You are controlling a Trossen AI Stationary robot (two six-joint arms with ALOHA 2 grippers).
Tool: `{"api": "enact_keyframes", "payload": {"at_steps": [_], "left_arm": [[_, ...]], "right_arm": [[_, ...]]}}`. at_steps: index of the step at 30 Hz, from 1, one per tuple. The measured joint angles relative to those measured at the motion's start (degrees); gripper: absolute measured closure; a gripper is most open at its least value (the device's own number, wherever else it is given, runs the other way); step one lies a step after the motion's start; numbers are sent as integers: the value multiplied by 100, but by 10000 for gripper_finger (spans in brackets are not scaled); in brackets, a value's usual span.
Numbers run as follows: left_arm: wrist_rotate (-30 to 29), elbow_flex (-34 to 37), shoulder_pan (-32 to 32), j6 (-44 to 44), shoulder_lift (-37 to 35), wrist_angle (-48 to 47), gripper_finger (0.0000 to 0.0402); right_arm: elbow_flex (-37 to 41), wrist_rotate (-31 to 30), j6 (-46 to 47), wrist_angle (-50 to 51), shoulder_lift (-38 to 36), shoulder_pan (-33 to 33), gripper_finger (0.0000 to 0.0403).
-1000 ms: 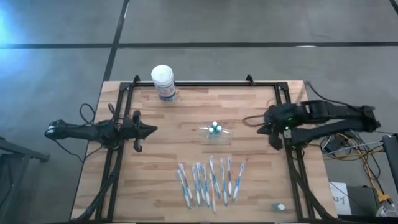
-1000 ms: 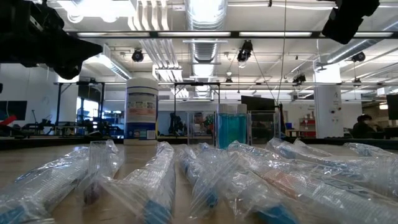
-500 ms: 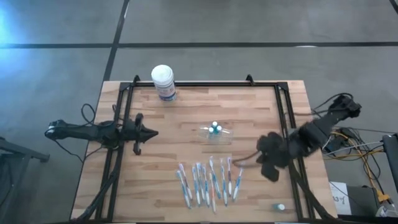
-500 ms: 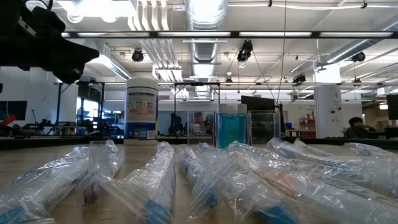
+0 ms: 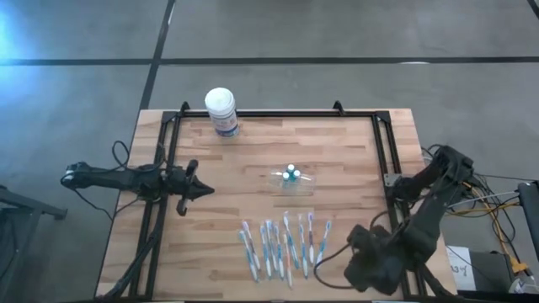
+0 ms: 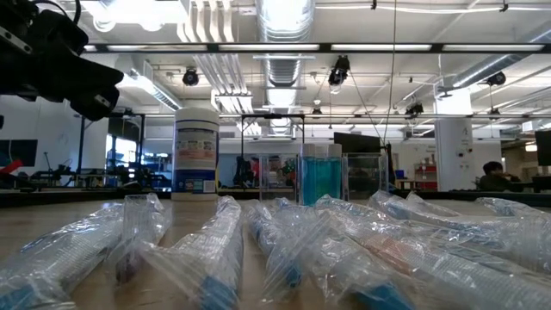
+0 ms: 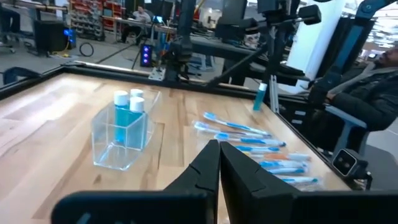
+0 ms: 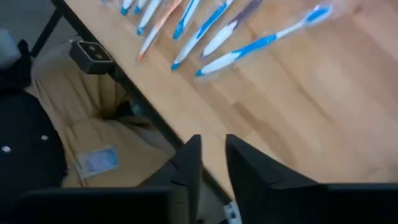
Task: Pick & Place toothbrushing station
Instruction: Put the blue mouthwash into the transparent organizer
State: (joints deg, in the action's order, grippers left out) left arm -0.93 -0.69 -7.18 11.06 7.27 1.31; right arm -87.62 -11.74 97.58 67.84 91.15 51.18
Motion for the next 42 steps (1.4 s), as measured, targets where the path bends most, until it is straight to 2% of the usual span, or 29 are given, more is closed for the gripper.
{"api": "enact_keyframes", "payload": {"at_steps": [2, 7, 11, 16, 25, 29, 35, 42], "left_arm": [[0, 0, 0, -3, -2, -5, 387], [17, 0, 0, -55, 0, -31, 391], [37, -2, 1, -156, -2, -65, 392], [70, -2, 0, -223, -2, -75, 388], [217, -2, 0, -209, -2, -86, 393], [240, -2, 0, -176, 7, -87, 388], [245, -2, 0, -169, 7, -89, 388], [251, -2, 0, -56, 7, -89, 393]], "right_arm": [[-153, 141, 348, 43, 200, -2, 294], [-406, 1005, 904, 140, 743, 12, 230], [-486, 1177, 1068, 131, 1020, 92, 202], [-504, 1204, 1392, 150, 1253, 253, 204], [-502, 1450, 2504, 277, 1468, 783, 214], [-502, 1800, 2562, 480, 1637, 875, 214], [-498, 1779, 2637, 1167, 1699, 960, 214], [-495, 1787, 2663, 1125, 1703, 972, 214]]}}
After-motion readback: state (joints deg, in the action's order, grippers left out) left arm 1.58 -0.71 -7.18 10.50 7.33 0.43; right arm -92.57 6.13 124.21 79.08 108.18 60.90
